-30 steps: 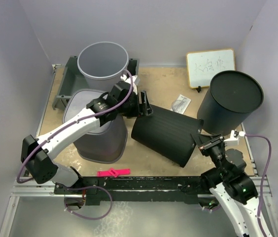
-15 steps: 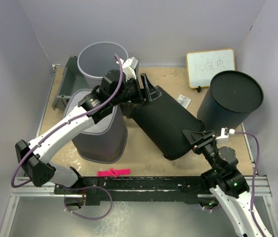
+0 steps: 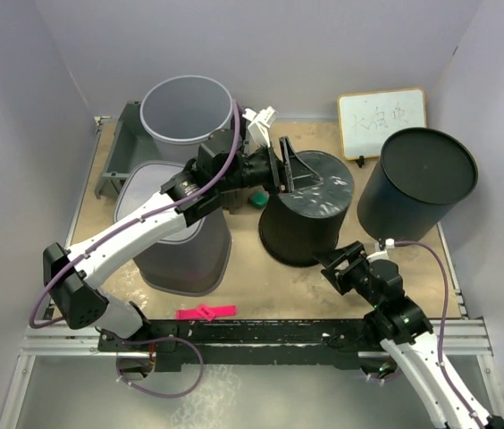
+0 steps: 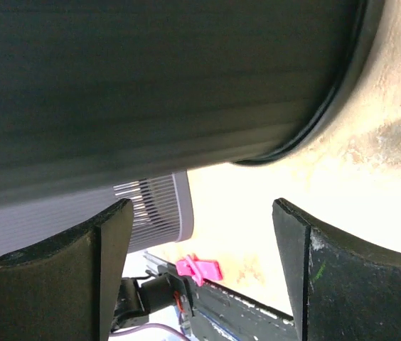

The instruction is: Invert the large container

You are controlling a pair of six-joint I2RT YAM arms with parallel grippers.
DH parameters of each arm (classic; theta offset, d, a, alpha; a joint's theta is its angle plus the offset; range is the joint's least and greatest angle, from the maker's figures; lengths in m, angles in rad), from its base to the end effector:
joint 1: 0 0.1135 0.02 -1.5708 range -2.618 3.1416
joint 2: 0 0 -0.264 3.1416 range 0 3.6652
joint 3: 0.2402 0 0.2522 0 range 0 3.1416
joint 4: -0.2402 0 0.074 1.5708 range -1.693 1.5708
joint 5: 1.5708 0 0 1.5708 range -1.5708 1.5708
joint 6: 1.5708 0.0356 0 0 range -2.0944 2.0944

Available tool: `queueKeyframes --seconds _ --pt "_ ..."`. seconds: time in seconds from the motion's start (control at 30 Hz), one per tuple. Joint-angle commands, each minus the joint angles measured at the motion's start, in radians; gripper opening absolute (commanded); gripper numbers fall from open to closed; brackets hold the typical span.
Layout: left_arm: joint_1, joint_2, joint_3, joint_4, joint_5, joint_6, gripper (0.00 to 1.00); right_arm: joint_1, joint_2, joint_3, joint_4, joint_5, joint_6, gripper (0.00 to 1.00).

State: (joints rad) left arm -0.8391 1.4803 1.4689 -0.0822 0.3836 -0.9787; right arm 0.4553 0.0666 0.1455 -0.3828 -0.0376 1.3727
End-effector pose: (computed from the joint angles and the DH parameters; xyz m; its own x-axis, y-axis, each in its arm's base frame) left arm 0.2228 -0.2681 0.4236 -0.8139 -0.2452 -0.5266 0.4722 0.2487 -0.8457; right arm 0.0898 0.0454 0.1774 -0.5153 0.8386 -0.1767 0.1707 0.3025 0.9377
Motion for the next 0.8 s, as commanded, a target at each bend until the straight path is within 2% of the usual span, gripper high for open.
queueKeyframes --seconds 0.0,0.1,0.27,0.4,0.5,0.57,0.63,0.77 --pt "-0.004 0.009 -0.006 0.083 0.043 -0.029 0.64 0.001 0.043 0.006 -0.033 -0.017 -0.016 0.82" --pt "-0.006 0.015 0.002 0.055 0.033 -0.006 0.64 0.002 0.069 0.029 -0.087 -0.007 -0.032 0.84" --pt "-0.011 -0.001 0.07 -0.11 -0.049 0.119 0.64 0.002 0.063 0.123 -0.23 0.047 -0.116 0.85" --pt "-0.011 -0.039 0.134 -0.276 -0.166 0.25 0.64 0.002 0.038 0.232 -0.34 0.098 -0.248 0.85" --pt "-0.011 -0.086 0.135 -0.349 -0.245 0.335 0.65 0.002 0.038 0.31 -0.356 0.097 -0.359 0.84" --pt "-0.011 -0.122 0.117 -0.371 -0.274 0.367 0.66 0.002 0.052 0.346 -0.295 0.09 -0.435 0.82" --pt "-0.011 -0.147 0.096 -0.379 -0.291 0.386 0.66 0.002 0.082 0.344 -0.191 0.015 -0.479 0.79" --pt "-0.011 -0.187 0.061 -0.387 -0.323 0.4 0.66 0.002 0.188 0.269 0.079 -0.182 -0.448 0.7"
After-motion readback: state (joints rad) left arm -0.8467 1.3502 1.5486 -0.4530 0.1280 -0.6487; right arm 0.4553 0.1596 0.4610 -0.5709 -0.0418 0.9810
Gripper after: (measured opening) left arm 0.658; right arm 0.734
